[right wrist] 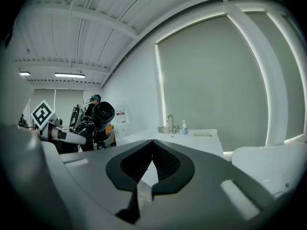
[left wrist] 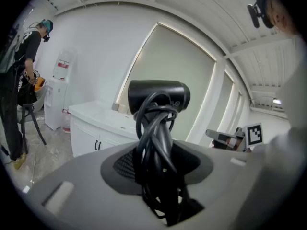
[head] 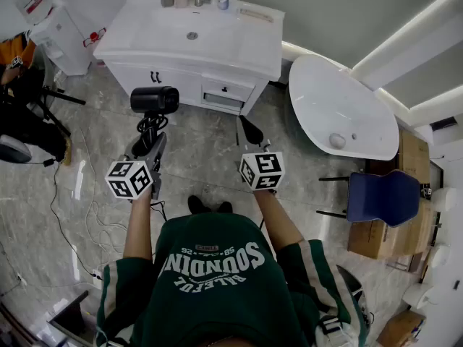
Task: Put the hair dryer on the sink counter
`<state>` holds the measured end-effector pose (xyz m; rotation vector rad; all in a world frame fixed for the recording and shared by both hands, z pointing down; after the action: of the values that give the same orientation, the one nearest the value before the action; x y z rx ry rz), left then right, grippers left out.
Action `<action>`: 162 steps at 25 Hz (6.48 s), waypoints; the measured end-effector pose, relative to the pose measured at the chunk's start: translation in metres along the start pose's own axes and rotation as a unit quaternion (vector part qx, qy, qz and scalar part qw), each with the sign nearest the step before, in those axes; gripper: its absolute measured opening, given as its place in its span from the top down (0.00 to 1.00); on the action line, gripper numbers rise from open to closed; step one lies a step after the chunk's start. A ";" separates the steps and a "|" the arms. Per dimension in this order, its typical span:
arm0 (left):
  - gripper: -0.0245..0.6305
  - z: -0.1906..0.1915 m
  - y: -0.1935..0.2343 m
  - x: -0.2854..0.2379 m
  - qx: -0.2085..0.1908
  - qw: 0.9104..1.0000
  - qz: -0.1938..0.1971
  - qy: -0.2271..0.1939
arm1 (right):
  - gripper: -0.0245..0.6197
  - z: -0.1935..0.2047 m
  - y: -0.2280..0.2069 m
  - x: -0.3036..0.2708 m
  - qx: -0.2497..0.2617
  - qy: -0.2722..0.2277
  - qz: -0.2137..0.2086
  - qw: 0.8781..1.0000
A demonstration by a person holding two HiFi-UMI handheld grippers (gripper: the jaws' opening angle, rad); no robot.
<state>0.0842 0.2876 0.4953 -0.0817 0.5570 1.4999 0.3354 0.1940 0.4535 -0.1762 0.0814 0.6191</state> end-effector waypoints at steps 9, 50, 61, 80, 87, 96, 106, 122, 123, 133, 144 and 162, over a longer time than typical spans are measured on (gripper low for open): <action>0.62 0.000 0.014 0.003 -0.002 1.000 0.002 -0.004 | 0.95 0.010 0.012 -0.007 0.008 0.023 0.002 1.000; 0.62 -0.041 0.133 -0.070 0.009 1.000 -0.022 0.010 | 0.95 0.013 0.003 -0.173 -0.006 0.040 -0.021 0.999; 0.62 -0.119 0.163 -0.207 0.020 0.999 -0.028 0.021 | 0.95 -0.018 -0.083 -0.298 -0.021 0.056 -0.032 0.998; 0.62 -0.220 0.250 -0.350 0.011 0.999 -0.036 0.023 | 0.95 -0.062 -0.143 -0.461 -0.024 0.052 -0.037 0.998; 0.62 -0.257 0.298 -0.412 -0.009 0.999 -0.012 0.039 | 0.95 -0.073 -0.155 -0.526 -0.026 0.049 0.002 0.998; 0.62 -0.277 0.353 -0.466 -0.025 0.997 0.001 0.069 | 0.95 -0.074 -0.161 -0.575 -0.036 0.060 0.042 0.997; 0.62 -0.259 0.405 -0.508 -0.040 0.992 0.006 0.121 | 0.95 -0.060 -0.161 -0.599 -0.056 0.079 0.090 0.991; 0.62 -0.259 0.450 -0.614 -0.065 0.983 0.006 0.170 | 0.95 -0.030 -0.169 -0.596 -0.083 0.111 0.159 0.977; 0.62 -0.257 0.452 -0.620 -0.067 0.982 0.005 0.175 | 0.95 -0.029 -0.169 -0.594 -0.085 0.112 0.164 0.976; 0.62 -0.237 0.473 -0.673 -0.079 0.972 -0.038 0.217 | 0.95 -0.017 -0.176 -0.567 -0.106 0.118 0.205 0.966; 0.62 -0.216 0.500 -0.692 -0.103 0.955 -0.112 0.256 | 0.95 -0.011 -0.172 -0.546 -0.117 0.121 0.228 0.959; 0.57 -0.218 0.497 -0.663 -0.139 0.950 -0.150 0.238 | 0.95 -0.011 -0.187 -0.548 -0.121 0.111 0.193 0.967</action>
<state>-0.4359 -0.3584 0.7096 -0.7328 0.6770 1.2496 -0.0004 -0.2693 0.5393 -0.4749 0.2607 0.9978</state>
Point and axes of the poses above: the fingertips, and each gripper's own axes: x backward along the fingers, y to its left, z out of its underside, the point moved 3 cm from there along x, backward along the fingers, and after that the axes turned 14 degrees about -z, right-handed, at the moved point
